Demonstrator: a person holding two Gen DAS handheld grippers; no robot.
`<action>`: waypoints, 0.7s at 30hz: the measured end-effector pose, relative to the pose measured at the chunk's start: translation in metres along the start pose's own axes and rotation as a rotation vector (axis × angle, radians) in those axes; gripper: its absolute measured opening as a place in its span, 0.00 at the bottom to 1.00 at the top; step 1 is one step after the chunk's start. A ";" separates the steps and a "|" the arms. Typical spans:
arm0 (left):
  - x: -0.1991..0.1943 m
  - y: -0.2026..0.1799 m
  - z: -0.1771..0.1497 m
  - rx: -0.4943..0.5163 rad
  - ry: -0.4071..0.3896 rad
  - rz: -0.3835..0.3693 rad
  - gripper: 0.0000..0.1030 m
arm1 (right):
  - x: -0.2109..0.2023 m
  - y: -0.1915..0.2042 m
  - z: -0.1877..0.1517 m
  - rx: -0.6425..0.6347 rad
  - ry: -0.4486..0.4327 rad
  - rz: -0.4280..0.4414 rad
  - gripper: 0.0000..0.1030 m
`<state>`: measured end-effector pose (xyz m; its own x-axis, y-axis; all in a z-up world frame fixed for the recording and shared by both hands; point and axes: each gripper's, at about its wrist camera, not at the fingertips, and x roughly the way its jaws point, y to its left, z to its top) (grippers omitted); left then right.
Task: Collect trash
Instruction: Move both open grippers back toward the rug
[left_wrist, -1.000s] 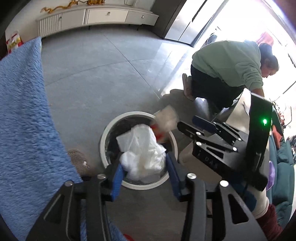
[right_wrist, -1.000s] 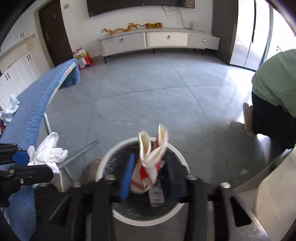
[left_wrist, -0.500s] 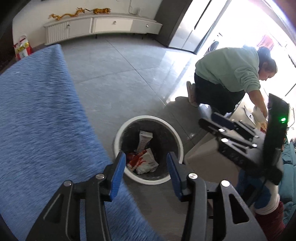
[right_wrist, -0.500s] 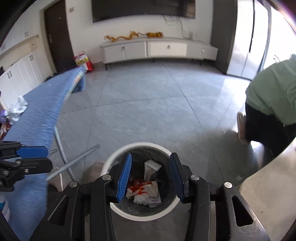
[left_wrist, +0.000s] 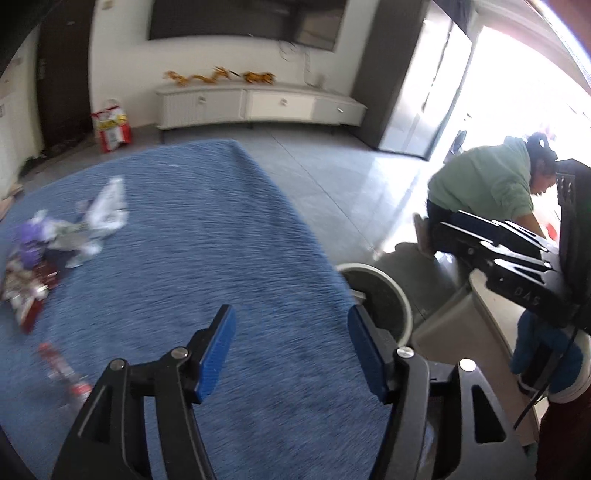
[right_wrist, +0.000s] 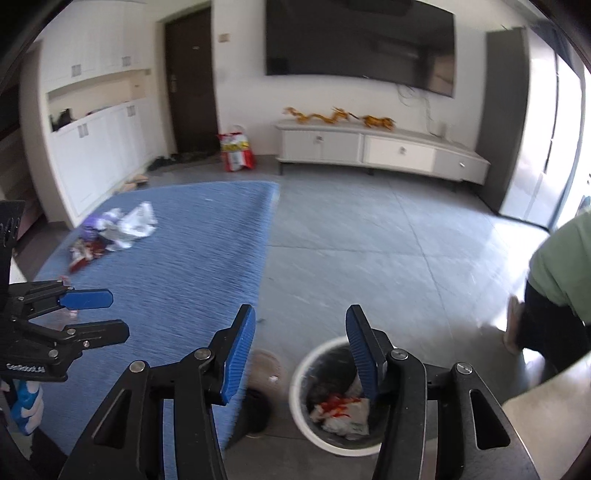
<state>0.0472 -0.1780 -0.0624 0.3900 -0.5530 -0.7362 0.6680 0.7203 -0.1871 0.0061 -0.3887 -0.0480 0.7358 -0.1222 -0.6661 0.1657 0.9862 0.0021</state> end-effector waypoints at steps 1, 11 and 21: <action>-0.011 0.013 -0.004 -0.018 -0.015 0.014 0.59 | -0.001 0.010 0.003 -0.017 -0.004 0.011 0.50; -0.071 0.102 -0.038 -0.184 -0.112 0.128 0.60 | -0.005 0.084 0.021 -0.112 -0.022 0.107 0.53; -0.068 0.160 -0.076 -0.318 -0.083 0.159 0.61 | 0.005 0.121 0.027 -0.159 0.001 0.140 0.54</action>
<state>0.0794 0.0062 -0.0916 0.5316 -0.4464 -0.7198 0.3695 0.8869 -0.2771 0.0473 -0.2729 -0.0312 0.7439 0.0170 -0.6680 -0.0436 0.9988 -0.0231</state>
